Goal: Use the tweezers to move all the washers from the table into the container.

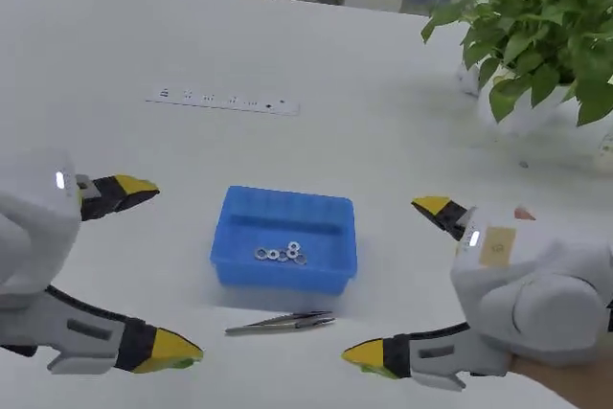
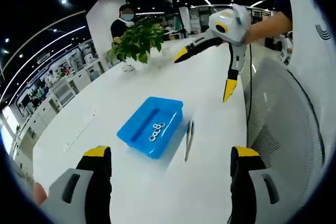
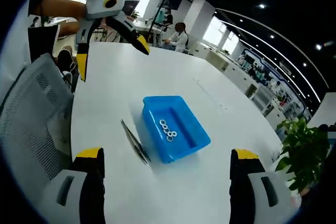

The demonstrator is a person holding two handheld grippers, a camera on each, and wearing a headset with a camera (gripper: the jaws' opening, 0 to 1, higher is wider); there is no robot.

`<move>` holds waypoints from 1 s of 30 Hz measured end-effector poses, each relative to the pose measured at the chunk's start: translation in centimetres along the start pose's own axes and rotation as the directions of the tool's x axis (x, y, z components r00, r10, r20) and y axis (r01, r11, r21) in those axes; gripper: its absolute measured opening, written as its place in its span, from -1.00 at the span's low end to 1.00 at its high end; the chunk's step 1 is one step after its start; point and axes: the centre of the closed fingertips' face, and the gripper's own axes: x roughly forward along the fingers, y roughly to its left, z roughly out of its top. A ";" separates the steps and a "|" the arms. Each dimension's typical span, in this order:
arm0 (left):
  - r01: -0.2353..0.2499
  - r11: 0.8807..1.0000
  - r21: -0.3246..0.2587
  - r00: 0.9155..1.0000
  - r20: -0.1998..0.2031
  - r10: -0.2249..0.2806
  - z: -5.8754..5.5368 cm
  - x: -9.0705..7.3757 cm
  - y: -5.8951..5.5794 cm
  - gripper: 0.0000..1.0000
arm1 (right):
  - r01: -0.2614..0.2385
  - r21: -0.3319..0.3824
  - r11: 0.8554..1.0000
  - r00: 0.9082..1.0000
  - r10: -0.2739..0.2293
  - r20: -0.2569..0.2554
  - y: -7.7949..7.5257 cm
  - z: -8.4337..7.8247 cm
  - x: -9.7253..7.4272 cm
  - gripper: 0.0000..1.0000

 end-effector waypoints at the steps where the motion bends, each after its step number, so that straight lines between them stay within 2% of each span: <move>1: 0.002 1.000 -0.006 1.000 -0.006 -0.002 0.0 0.0 -0.1 0.99 | 0.011 0.012 1.000 1.000 -0.011 -0.002 -0.2 0.0 -0.1 1.00; 3: 0.002 1.000 -0.010 1.000 -0.012 -0.002 0.0 -0.1 -0.4 0.99 | 0.023 0.030 0.999 1.000 -0.022 -0.003 -0.5 0.1 -0.3 1.00; 7: -0.010 1.000 0.005 1.000 -0.025 0.010 -0.1 -0.3 -0.4 0.99 | 0.009 0.060 0.998 1.000 -0.009 0.003 -0.2 0.1 -0.7 1.00; 11: -0.021 1.000 0.022 0.999 -0.029 0.021 0.0 -0.8 -0.2 0.99 | -0.029 0.040 0.999 1.000 0.029 -0.004 1.1 -0.1 -0.8 1.00; 14: -0.018 1.000 0.018 0.999 -0.027 0.019 0.2 -1.1 -0.1 0.99 | -0.047 0.035 0.998 0.999 0.046 0.010 1.6 0.2 -1.0 1.00; 16: -0.016 1.000 0.026 0.999 -0.040 0.017 0.1 -1.1 -0.2 0.99 | -0.062 0.032 0.998 0.998 0.061 0.024 1.9 0.5 -1.0 1.00; 19: -0.023 0.998 0.059 0.998 -0.052 0.026 0.1 -1.3 -0.1 0.97 | -0.052 0.028 0.998 0.998 0.052 0.020 1.7 0.5 -1.1 1.00; 22: -0.005 0.999 0.051 0.998 -0.066 0.008 0.0 -1.3 -0.4 0.95 | -0.046 0.055 0.997 0.998 0.044 0.037 1.5 0.6 -1.4 1.00; 26: 0.003 0.997 0.071 0.996 -0.091 0.003 -0.1 -1.3 -0.5 0.94 | -0.055 0.050 0.997 0.998 0.054 0.030 1.6 0.3 -1.6 1.00; 30: 0.002 0.998 0.067 0.996 -0.091 0.004 0.1 -1.4 -0.5 0.94 | -0.055 0.042 0.998 0.998 0.054 0.020 1.7 0.1 -1.8 1.00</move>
